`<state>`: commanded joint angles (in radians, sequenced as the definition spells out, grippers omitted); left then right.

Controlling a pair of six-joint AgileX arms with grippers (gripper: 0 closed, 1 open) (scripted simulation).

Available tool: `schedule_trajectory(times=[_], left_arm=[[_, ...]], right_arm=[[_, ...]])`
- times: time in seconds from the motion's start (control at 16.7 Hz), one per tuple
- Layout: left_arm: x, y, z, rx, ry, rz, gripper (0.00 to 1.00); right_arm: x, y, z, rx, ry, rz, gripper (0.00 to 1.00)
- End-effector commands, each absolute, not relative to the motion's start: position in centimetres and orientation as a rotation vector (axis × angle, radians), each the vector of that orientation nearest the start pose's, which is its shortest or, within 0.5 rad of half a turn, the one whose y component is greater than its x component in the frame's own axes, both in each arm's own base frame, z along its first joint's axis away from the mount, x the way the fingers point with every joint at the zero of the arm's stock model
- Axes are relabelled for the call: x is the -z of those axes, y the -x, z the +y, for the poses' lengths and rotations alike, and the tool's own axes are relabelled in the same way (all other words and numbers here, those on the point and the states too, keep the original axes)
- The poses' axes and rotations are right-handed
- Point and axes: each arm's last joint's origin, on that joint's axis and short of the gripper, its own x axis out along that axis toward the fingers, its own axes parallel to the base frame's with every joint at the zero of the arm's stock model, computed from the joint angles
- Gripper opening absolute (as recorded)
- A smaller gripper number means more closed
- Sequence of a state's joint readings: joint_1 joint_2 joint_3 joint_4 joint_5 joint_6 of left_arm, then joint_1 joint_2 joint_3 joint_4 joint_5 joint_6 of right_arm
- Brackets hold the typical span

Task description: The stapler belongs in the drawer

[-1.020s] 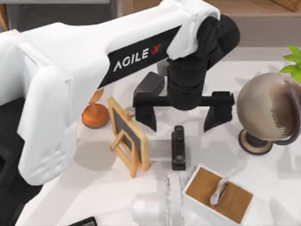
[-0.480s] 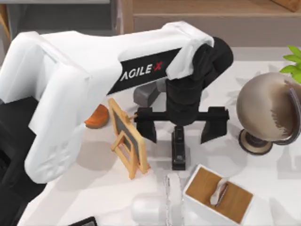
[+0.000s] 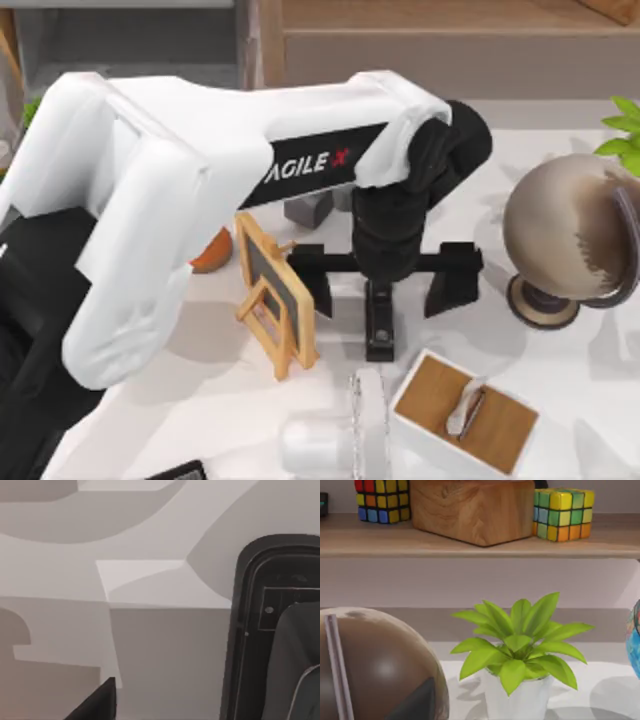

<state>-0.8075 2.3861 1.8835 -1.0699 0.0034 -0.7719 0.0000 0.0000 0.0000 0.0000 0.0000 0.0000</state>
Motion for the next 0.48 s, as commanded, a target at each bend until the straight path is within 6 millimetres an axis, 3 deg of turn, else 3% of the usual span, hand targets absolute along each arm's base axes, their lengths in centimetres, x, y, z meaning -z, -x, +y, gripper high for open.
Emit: schedule_trajectory(times=[0.18,0.48], left_arm=[[-11.64,-32.28,-32.98,0.017,-0.021,1.571,1.0],[-11.64,-32.28,-32.98,0.017,-0.021,1.571,0.62]], right_arm=[[-16.0,-10.57,-0.12,0.0,0.0,0.0,1.0],[-16.0,-10.57,-0.12,0.0,0.0,0.0,1.0]])
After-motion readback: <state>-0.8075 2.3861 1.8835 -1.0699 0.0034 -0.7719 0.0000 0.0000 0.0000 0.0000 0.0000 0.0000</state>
